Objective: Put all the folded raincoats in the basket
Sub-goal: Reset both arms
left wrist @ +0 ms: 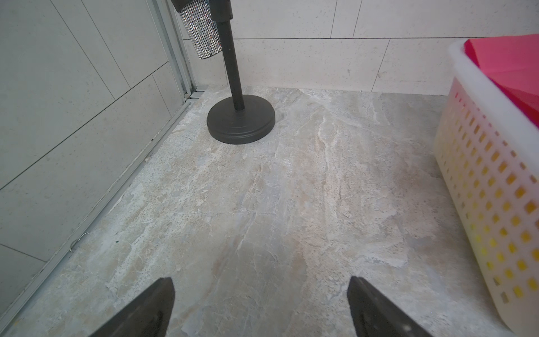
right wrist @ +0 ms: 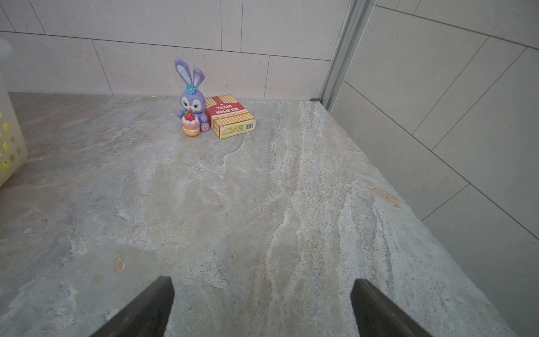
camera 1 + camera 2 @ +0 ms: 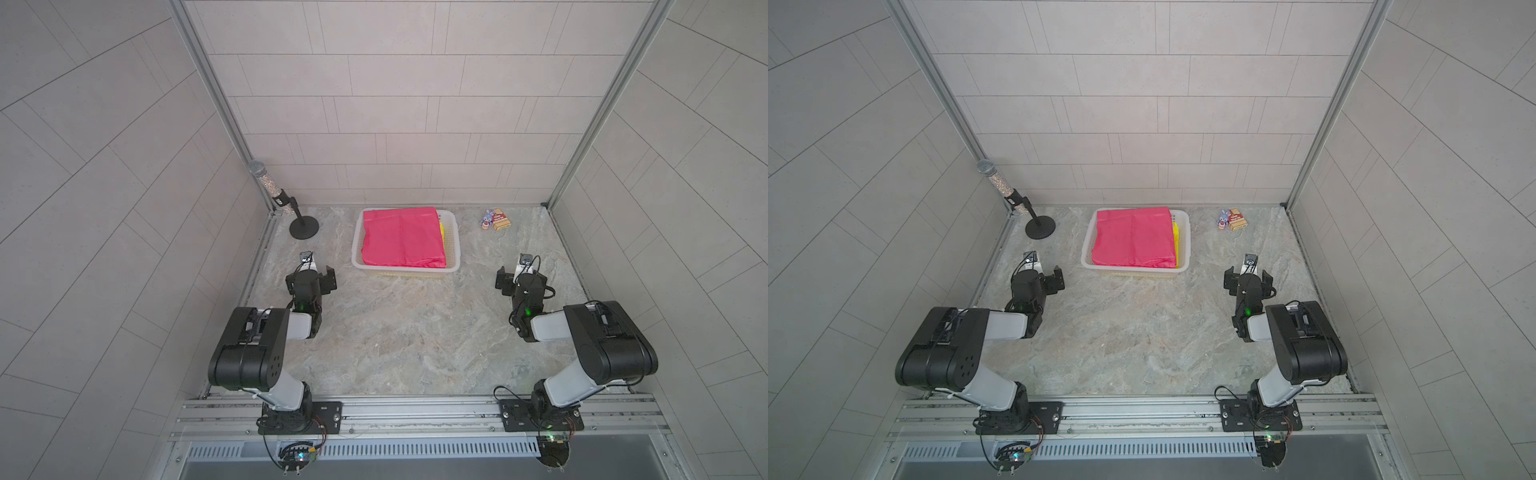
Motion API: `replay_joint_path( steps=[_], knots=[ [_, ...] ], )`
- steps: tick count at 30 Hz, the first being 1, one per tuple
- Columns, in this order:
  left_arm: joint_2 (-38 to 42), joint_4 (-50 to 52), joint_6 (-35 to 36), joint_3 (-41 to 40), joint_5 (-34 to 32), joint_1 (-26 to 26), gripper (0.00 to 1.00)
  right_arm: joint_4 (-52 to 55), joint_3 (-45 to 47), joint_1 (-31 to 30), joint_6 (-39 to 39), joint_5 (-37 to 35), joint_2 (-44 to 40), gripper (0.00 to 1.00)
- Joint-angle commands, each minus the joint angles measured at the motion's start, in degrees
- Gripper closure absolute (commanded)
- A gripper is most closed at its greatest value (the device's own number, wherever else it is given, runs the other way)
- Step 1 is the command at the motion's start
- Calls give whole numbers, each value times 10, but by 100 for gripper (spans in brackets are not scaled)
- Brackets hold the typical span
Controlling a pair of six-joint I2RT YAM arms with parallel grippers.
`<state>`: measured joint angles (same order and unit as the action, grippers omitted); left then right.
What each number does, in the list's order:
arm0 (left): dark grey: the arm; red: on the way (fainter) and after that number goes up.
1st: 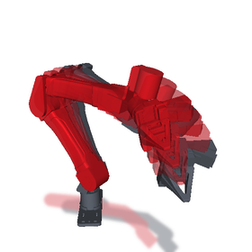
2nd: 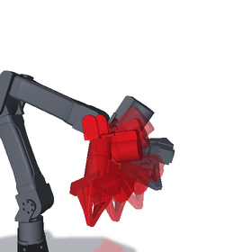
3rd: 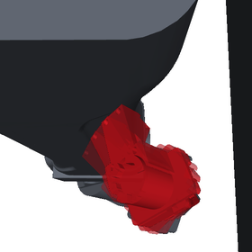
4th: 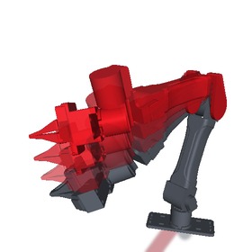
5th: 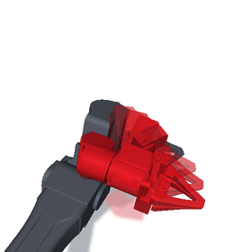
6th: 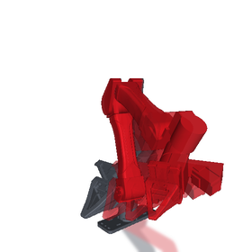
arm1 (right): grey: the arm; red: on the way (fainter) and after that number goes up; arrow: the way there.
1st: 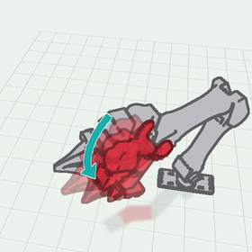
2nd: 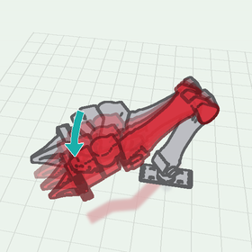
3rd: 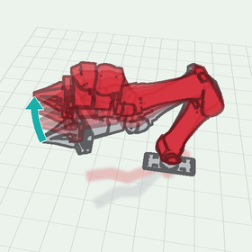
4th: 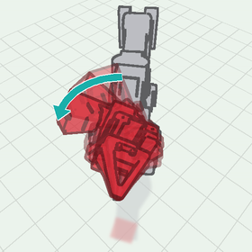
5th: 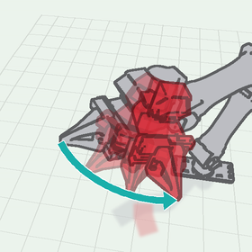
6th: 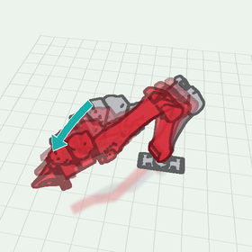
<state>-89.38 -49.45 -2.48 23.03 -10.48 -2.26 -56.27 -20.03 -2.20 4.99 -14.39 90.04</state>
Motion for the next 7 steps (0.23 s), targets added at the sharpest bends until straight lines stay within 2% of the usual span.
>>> replay_joint_path(
  steps=[1, 7],
  knots=[
    [-5, -3, 10, 3, 2, 2, 0, 6, -3, 2, 8, -9, -3, 0],
    [-5, -3, 10, 3, 2, 2, 0, 6, -3, 2, 7, -9, -3, 0]
  ],
)
